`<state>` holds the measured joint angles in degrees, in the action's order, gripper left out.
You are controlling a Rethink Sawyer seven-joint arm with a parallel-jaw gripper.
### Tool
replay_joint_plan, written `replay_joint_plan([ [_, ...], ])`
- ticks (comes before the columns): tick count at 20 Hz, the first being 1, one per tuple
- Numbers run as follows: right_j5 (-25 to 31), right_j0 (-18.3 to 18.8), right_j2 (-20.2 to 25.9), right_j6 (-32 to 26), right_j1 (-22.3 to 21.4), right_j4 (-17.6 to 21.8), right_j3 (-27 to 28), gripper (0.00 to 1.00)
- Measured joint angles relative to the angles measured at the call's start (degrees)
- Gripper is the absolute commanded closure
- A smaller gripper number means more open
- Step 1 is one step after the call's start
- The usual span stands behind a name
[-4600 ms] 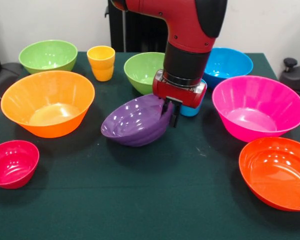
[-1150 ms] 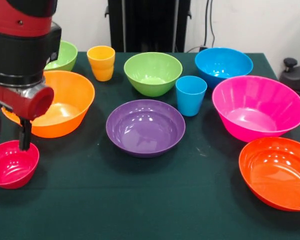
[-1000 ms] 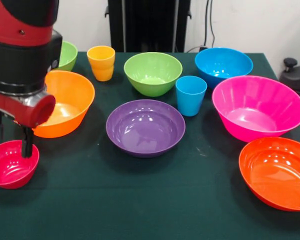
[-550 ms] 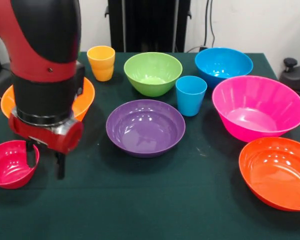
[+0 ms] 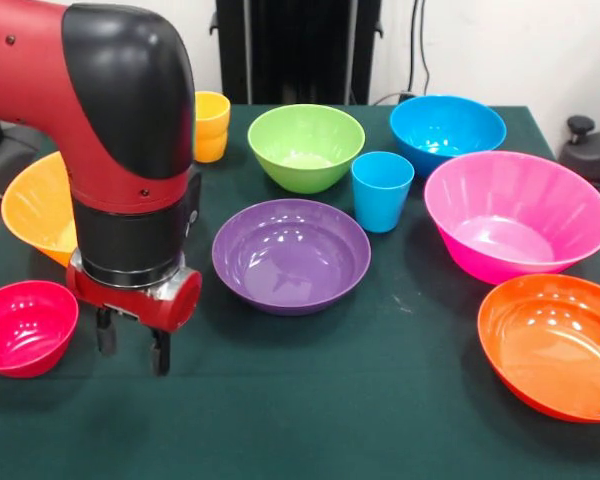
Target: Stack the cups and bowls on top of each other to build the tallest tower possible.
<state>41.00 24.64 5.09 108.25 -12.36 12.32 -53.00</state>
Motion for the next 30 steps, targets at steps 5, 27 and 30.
replay_joint_plan([
  [5, 0.0, 0.2, 0.0, 0.0, -0.4, 3.0, 0.5, 0.00],
  [27, 0.0, 5.7, 1.6, 0.0, -10.0, 3.8, -8.6, 0.00],
  [30, 0.0, 7.5, 2.1, 0.0, -10.5, 3.8, -10.6, 0.00],
])
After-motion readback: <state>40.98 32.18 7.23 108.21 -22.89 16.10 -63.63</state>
